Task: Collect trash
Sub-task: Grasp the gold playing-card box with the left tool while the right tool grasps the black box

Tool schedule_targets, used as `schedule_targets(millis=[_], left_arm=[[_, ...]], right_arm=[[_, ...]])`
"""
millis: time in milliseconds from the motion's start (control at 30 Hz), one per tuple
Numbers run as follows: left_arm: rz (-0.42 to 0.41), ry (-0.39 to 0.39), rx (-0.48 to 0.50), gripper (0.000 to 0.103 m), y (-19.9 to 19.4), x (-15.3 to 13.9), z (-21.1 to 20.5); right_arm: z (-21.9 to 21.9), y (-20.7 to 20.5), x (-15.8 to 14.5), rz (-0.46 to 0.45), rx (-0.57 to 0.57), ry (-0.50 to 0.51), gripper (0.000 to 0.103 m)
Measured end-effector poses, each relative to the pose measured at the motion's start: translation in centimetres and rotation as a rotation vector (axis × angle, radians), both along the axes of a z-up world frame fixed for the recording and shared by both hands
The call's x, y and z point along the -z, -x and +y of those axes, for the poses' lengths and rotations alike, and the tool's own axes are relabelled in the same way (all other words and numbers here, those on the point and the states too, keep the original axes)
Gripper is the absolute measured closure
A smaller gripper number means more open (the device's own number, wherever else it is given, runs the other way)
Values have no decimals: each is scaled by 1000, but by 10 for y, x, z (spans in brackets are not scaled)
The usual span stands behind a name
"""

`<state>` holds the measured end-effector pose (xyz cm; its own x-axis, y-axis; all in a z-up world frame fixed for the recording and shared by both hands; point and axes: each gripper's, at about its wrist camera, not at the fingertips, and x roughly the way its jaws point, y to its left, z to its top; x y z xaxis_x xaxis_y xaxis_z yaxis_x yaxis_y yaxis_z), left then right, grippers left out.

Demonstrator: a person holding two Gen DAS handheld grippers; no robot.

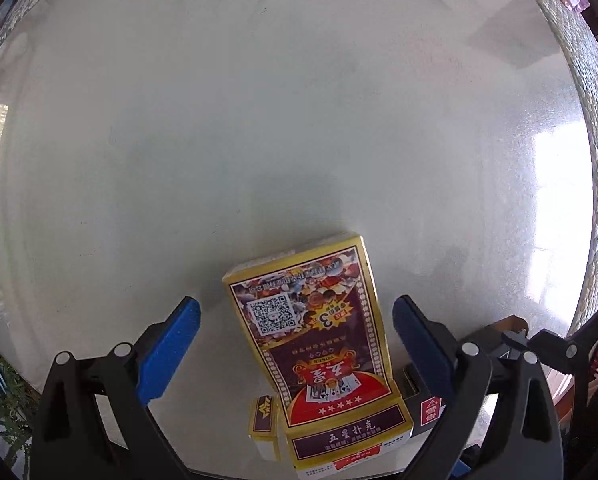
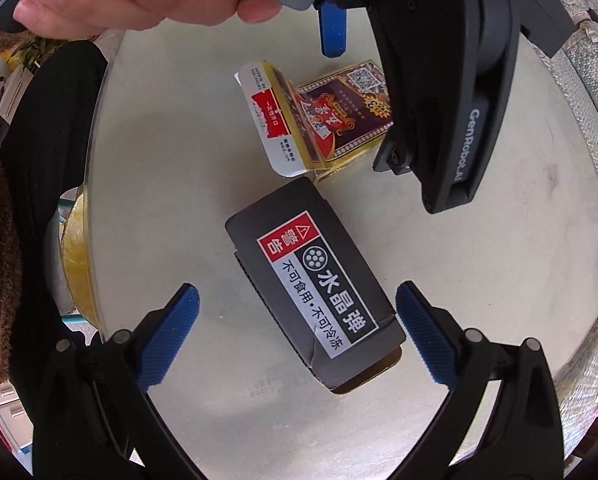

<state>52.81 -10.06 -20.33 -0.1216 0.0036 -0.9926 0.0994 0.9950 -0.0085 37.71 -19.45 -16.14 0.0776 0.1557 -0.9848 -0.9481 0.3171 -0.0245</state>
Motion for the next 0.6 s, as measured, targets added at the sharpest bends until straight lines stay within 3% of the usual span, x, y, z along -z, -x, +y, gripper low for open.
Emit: schedule_targets(millis=[67, 133, 167, 300, 533, 600], left_arm=[[0, 0, -11, 9, -2, 3, 3], [0, 2, -13, 9, -2, 5, 5], [-4, 1, -12, 9, -1, 6, 9], [-14, 0, -7, 11, -9, 11, 7], [-26, 0, 24, 35, -2, -1, -3], [-16, 5, 31, 36, 0, -2, -5]], right_arm=[[1, 1, 3, -2, -5, 3, 10], [2, 2, 8, 10, 3, 8, 25], [3, 1, 9, 10, 4, 17, 39], [-1, -2, 8, 24, 32, 3, 43], [-5, 1, 7, 10, 103, -22, 44], [-6, 2, 8, 5, 134, -25, 44]])
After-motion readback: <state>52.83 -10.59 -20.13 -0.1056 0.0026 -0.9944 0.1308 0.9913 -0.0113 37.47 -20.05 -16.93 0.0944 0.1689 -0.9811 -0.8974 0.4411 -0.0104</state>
